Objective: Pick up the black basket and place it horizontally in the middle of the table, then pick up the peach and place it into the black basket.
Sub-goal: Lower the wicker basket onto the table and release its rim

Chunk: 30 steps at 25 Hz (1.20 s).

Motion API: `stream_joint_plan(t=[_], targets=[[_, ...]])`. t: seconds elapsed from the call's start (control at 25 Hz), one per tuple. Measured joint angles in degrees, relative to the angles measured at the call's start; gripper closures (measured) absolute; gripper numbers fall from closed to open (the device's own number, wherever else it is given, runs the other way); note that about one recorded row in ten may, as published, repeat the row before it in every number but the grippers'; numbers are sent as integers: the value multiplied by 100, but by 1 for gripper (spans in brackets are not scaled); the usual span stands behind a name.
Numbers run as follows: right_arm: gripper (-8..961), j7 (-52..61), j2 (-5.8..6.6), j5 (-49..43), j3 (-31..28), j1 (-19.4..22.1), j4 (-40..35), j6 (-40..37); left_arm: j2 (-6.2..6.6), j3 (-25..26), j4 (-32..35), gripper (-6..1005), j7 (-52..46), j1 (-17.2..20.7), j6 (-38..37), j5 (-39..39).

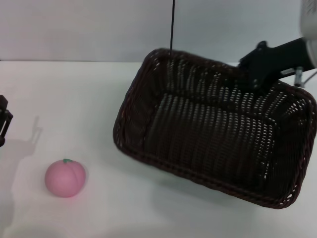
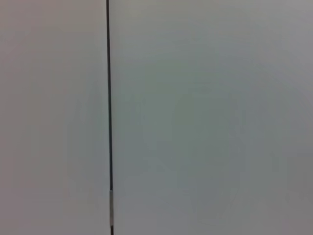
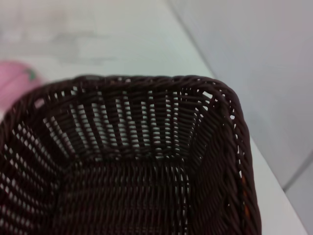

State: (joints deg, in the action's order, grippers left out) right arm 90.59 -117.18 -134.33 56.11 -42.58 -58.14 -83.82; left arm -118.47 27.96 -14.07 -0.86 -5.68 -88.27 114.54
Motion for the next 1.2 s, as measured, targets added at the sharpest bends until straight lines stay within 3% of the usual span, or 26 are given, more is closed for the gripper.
stream_joint_plan(t=[0.24, 0.52, 0.64, 0.96, 1.2], targets=[[776, -1143, -89, -5, 600, -111, -32, 165, 0, 45, 4, 223, 13, 136, -180, -29], [776, -1914, -160, 59, 797, -71, -67, 331, 2, 52, 65, 225, 2, 149, -237, -35], [776, -2282, -179, 350, 1235, 61, -53, 686, 1, 52, 67, 226, -1, 134, -239, -36], [776, -2540, -188, 459, 1862, 337, 3, 1294, -10, 52, 33, 229, 8, 85, -244, -38], [772, -2538, -192, 770, 2008, 483, 20, 1448, -9, 57, 24, 231, -24, 47, -244, -38]])
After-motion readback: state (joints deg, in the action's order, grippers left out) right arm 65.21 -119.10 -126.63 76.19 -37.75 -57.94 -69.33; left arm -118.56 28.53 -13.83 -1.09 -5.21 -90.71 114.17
